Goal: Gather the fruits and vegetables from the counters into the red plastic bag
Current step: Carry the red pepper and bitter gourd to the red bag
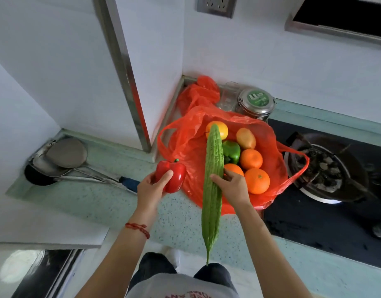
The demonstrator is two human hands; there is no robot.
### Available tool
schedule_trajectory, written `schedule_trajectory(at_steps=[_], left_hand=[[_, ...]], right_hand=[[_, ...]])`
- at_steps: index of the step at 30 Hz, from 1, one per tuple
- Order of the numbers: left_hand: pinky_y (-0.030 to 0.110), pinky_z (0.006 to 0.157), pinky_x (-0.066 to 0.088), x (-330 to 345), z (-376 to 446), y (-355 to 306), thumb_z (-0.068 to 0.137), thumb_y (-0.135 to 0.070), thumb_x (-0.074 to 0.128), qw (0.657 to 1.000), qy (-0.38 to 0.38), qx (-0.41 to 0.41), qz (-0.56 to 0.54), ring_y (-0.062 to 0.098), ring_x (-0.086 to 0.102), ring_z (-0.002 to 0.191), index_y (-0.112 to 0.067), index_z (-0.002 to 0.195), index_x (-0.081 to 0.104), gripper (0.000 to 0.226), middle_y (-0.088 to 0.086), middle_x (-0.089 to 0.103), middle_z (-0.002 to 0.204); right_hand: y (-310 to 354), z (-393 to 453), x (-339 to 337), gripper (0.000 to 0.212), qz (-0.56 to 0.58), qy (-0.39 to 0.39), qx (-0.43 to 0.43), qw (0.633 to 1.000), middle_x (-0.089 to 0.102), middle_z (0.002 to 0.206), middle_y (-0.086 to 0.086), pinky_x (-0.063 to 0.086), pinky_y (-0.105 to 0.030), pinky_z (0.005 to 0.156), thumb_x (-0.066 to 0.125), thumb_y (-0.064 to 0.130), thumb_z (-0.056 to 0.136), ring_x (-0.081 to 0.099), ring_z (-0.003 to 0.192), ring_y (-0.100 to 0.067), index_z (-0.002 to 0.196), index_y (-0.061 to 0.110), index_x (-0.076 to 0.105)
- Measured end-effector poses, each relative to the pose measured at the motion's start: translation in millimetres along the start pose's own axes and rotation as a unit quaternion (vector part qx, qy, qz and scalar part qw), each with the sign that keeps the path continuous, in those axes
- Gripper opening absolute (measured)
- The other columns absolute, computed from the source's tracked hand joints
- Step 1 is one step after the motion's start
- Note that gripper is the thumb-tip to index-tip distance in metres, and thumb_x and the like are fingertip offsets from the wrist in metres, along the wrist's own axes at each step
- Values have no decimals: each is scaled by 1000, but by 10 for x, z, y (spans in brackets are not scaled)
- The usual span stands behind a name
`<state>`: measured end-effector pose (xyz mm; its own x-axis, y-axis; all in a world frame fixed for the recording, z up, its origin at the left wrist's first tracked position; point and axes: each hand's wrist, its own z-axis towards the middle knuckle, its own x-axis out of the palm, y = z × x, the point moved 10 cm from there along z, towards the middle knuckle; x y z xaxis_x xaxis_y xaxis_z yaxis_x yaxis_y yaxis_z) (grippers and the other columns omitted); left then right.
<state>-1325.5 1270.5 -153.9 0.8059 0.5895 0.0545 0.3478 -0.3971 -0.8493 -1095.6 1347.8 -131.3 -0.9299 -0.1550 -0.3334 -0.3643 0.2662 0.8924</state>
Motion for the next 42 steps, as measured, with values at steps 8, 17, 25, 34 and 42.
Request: schedule_trajectory(at_steps=[8,17,25,34,42], left_hand=[[27,73,52,-160,253,-52,77,-20,70,1000,1,-26,-6,25,58,98,0,120,53,51,13,57,112],[31,80,50,-390,420,-33,76,-26,71,999,-19,-44,1,22,59,94,-4,120,55,51,10,59,108],[32,79,50,-370,525,-92,77,-26,70,999,-18,-46,6,23,58,95,-6,118,55,49,7,58,107],[31,80,51,-330,525,-82,76,-29,69,999,-9,-45,21,23,58,97,-7,121,55,51,7,58,111],[25,74,51,-86,402,-135,76,-26,69,1000,19,-23,9,20,60,94,-7,118,56,48,10,59,111]], right_hand=[[103,402,419,27,-79,-2,29,996,65,87,3,43,-9,52,67,23,82,59,72,-7,107,11,65],[11,726,653,29,-116,-5,69,991,65,94,-4,48,-30,69,62,24,85,62,84,-21,109,10,61],[-65,868,732,48,-124,0,99,987,63,117,-11,49,-34,80,58,29,86,59,103,-28,128,6,50],[-15,814,691,60,-149,-20,91,984,44,140,-15,36,-42,105,55,28,91,41,129,-30,140,2,32],[185,580,489,59,-152,-32,12,988,38,145,-12,30,-42,111,54,28,91,33,135,-25,141,4,32]])
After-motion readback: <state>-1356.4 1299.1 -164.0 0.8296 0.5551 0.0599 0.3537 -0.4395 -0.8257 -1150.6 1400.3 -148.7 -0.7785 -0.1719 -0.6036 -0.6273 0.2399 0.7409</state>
